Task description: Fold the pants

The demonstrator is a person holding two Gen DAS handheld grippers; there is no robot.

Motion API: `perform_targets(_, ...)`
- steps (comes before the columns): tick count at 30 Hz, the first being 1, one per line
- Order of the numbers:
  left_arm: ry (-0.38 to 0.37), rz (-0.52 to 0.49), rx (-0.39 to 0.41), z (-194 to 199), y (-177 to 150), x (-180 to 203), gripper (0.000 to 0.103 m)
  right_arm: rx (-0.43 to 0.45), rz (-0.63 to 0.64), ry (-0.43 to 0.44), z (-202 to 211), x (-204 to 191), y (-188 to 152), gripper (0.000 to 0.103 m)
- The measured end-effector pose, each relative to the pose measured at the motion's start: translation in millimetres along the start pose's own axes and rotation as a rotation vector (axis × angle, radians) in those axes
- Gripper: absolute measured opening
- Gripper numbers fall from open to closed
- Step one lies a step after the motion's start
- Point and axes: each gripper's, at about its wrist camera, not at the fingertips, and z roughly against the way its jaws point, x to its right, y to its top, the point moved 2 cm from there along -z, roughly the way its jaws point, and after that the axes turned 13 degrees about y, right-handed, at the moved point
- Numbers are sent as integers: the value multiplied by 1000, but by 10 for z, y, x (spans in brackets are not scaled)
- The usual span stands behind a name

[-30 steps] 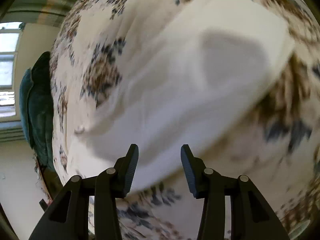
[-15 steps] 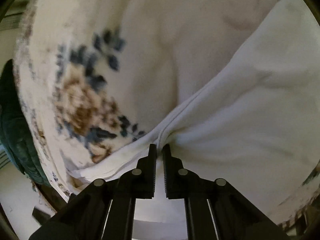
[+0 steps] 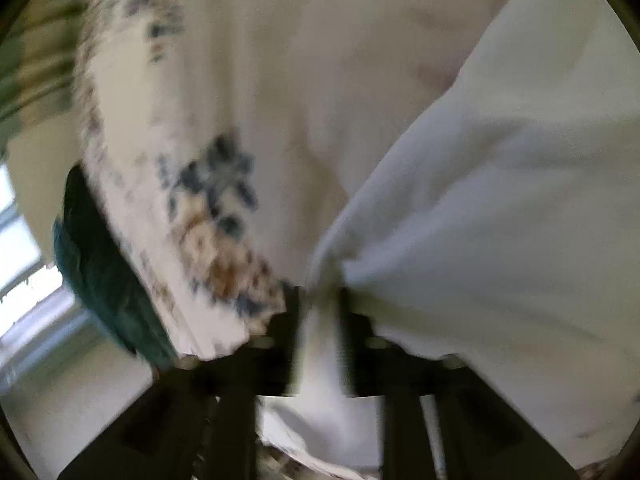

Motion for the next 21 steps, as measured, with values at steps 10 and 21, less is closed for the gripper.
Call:
perform_targets(10, 124, -215, 23, -557, 98, 902, 98, 306, 218, -363, 1403, 571, -574, 79)
perform_targets(21, 49, -163, 55, 90, -314, 706, 98, 498, 9, -182, 2036, 1407, -589, 49)
